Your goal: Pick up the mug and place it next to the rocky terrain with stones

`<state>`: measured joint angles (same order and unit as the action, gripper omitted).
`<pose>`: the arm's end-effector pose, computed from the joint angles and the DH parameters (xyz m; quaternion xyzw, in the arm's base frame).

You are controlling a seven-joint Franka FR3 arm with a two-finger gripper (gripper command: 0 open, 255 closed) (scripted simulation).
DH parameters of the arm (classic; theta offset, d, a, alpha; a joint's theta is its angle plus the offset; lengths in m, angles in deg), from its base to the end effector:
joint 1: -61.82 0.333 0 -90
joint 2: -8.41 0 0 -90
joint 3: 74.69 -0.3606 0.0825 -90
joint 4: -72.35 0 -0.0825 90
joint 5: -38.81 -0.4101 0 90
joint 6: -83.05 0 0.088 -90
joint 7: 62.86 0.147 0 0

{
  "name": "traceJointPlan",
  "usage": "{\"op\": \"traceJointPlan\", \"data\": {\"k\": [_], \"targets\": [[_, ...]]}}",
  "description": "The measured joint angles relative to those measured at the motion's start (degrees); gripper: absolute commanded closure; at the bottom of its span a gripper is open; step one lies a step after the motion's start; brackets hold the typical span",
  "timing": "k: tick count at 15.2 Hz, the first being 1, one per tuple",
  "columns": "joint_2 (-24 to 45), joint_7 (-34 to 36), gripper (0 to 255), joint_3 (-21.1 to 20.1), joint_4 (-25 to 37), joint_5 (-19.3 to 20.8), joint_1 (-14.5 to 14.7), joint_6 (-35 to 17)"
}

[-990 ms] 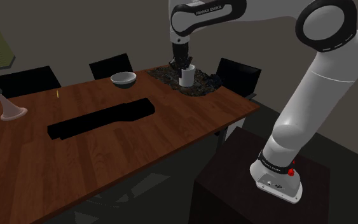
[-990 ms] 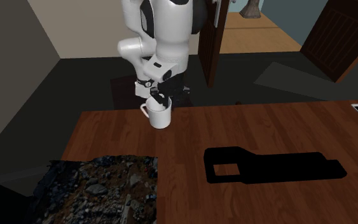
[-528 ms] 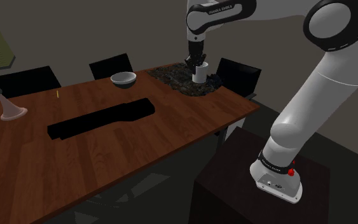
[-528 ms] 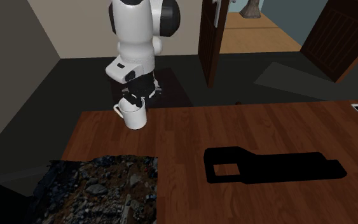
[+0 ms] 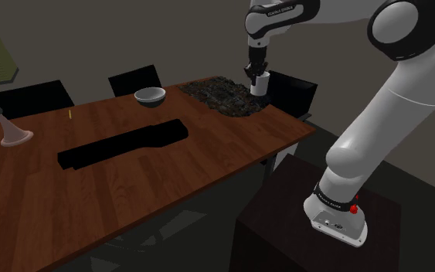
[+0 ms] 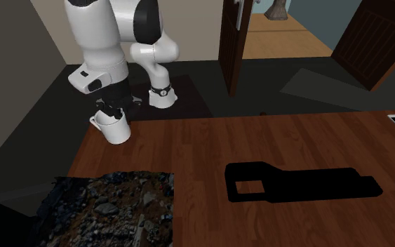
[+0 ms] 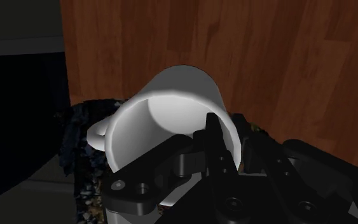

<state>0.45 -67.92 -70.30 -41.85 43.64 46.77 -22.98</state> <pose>0.5019 -0.1892 0.5188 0.9930 -0.1131 -0.0094 0.0340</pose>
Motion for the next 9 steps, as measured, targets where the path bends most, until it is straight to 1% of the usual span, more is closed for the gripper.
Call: {"op": "traceJointPlan", "data": {"k": [2,9], "targets": [[-0.18,-2.79,255,1.63,-0.2,0.24,-1.26,-0.25],[2.74,-12.7,255,7.22,3.15,0.4,-5.58,-0.58]]}}
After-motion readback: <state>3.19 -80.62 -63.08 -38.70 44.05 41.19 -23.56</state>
